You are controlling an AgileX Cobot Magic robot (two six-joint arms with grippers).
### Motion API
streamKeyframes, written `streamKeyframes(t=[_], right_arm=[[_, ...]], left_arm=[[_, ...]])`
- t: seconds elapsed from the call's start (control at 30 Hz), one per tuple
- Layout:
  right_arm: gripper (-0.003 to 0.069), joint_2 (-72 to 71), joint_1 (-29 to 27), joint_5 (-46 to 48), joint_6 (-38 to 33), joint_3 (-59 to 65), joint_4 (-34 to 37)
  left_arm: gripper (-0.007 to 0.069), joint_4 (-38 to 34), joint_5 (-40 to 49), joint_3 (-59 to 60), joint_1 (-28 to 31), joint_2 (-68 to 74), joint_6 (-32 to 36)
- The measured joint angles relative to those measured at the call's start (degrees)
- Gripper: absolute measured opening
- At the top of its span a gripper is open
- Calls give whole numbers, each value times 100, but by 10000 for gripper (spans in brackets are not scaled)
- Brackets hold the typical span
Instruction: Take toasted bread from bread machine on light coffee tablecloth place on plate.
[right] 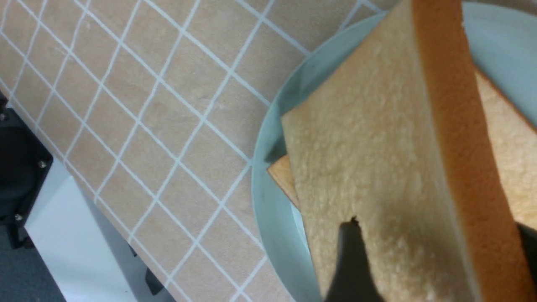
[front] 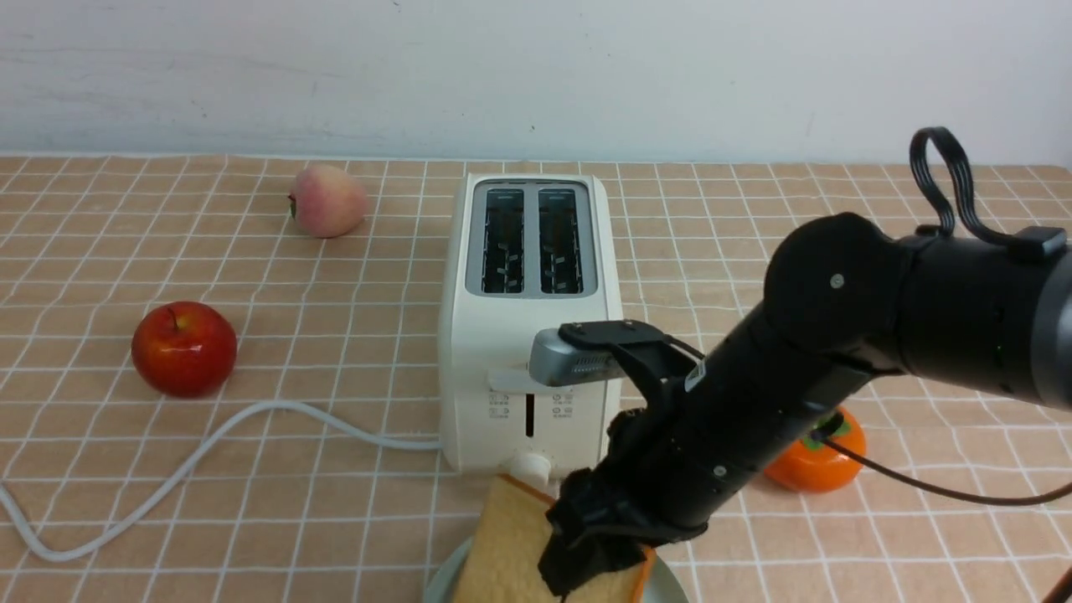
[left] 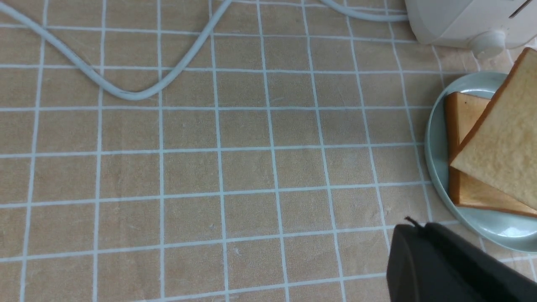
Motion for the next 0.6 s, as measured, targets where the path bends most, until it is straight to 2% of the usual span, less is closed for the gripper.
streamKeyframes(t=[0.07, 0.13, 0.17, 0.2, 0.23, 0.33, 0.37, 0.43, 0.5, 0.53, 0.57, 0.6], right_arm=[[488, 0, 0, 0, 20, -9, -110], [591, 0, 0, 136, 50, -195, -639], [591, 0, 0, 156, 50, -218, -693], [619, -31, 0, 380, 184, -476, -1237], [619, -32, 0, 414, 212, -508, -1303], [575, -207, 0, 1238, 1114, -1233, -2658], [569, -220, 0, 1238, 1177, -1233, -2740], [442, -498, 0, 1834, 1964, -1826, -3896], [321, -823, 0, 1902, 2388, -2014, -4441], [307, -868, 0, 1915, 2436, -2043, -4549], [246, -1070, 0, 1933, 2623, -2085, -4714], [93, -1678, 0, 1990, 3029, -2126, -4918]], left_arm=[[-14, 0, 0, 0, 0, 0, 0], [-14, 0, 0, 0, 0, 0, 0], [-14, 0, 0, 0, 0, 0, 0], [-14, 0, 0, 0, 0, 0, 0], [-14, 0, 0, 0, 0, 0, 0], [-14, 0, 0, 0, 0, 0, 0], [-14, 0, 0, 0, 0, 0, 0], [-13, 0, -15, 0, 0, 0, 0], [-13, 0, -50, 0, 0, 0, 0], [-13, 0, -57, 0, 0, 0, 0], [-13, 0, -82, 0, 0, 0, 0], [-13, 7, -140, 0, 0, 0, 0]])
